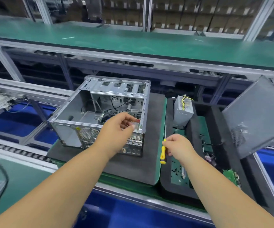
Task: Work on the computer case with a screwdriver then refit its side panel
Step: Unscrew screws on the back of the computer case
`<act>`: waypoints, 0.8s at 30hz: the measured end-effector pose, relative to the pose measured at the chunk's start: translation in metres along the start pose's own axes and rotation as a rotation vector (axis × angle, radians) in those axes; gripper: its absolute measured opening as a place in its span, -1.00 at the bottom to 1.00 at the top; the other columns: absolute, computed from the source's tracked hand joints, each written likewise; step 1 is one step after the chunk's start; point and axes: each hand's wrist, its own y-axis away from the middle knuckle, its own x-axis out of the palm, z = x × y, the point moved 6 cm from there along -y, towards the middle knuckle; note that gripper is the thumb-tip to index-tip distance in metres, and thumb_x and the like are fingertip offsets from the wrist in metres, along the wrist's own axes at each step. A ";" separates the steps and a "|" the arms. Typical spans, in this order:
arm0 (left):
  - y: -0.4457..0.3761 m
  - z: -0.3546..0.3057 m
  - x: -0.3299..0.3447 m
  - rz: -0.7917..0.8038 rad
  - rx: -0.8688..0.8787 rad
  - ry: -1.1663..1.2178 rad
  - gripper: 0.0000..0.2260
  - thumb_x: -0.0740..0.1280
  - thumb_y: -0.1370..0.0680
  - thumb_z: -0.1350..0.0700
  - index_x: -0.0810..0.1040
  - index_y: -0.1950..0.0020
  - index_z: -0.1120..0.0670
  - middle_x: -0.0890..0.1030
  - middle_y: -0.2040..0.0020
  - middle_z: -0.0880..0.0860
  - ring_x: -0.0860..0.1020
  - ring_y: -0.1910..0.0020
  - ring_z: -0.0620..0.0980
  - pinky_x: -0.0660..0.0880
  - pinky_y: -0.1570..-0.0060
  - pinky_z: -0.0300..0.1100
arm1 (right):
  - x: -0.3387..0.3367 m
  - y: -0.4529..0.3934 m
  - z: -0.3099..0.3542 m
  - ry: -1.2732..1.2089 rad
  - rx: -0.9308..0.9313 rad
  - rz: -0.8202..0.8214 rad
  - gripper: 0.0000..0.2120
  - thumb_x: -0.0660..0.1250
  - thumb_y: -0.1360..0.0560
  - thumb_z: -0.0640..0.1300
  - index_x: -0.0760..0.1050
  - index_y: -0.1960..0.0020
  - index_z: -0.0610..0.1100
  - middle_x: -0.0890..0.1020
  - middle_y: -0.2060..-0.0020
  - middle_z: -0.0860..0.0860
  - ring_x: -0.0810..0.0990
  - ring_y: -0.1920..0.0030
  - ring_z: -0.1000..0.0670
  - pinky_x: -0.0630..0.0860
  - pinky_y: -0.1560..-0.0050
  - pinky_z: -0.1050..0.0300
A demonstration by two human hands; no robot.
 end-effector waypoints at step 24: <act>-0.068 0.045 -0.039 0.109 0.030 -0.037 -0.83 0.36 -0.53 0.17 0.61 0.08 -0.13 0.60 0.19 -0.14 0.52 0.24 -0.21 0.43 0.23 -0.42 | 0.021 -0.040 -0.021 0.469 0.185 -0.066 -0.81 0.30 -0.51 -0.07 0.46 -0.06 -0.15 0.60 0.13 -0.06 0.55 0.19 -0.04 0.50 0.12 0.08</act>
